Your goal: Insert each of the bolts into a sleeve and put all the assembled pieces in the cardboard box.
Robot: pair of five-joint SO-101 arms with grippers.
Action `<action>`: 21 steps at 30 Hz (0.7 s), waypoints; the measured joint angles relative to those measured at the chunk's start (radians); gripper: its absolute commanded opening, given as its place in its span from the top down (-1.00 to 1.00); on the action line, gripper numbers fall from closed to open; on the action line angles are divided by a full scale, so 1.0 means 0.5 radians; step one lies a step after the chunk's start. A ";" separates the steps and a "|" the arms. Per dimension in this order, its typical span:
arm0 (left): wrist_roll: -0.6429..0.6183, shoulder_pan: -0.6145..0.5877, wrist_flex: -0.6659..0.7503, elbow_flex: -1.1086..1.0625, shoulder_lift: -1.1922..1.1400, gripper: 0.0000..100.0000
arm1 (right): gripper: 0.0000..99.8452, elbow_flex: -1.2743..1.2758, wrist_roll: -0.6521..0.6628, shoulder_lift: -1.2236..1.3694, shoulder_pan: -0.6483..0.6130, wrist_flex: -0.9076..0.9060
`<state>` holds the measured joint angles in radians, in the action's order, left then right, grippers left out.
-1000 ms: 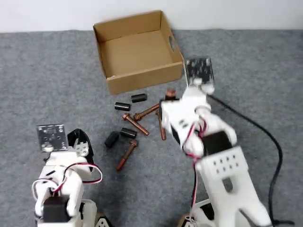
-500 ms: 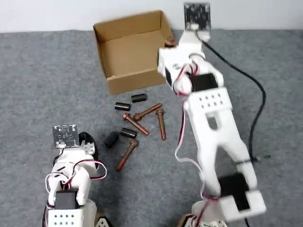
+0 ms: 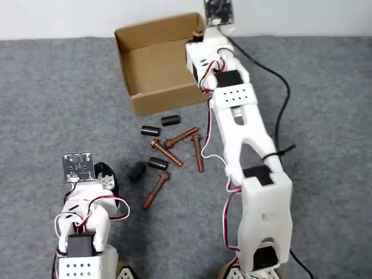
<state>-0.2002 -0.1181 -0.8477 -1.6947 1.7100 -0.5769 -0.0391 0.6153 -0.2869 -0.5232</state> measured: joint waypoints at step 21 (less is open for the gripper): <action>0.000 0.000 -0.028 0.000 0.000 0.99 | 0.71 -0.936 0.206 0.859 0.000 -0.405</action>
<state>-0.2002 -0.1181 -0.8615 -1.6947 1.7100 -1.0449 0.0637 1.0449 -0.2869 -0.7258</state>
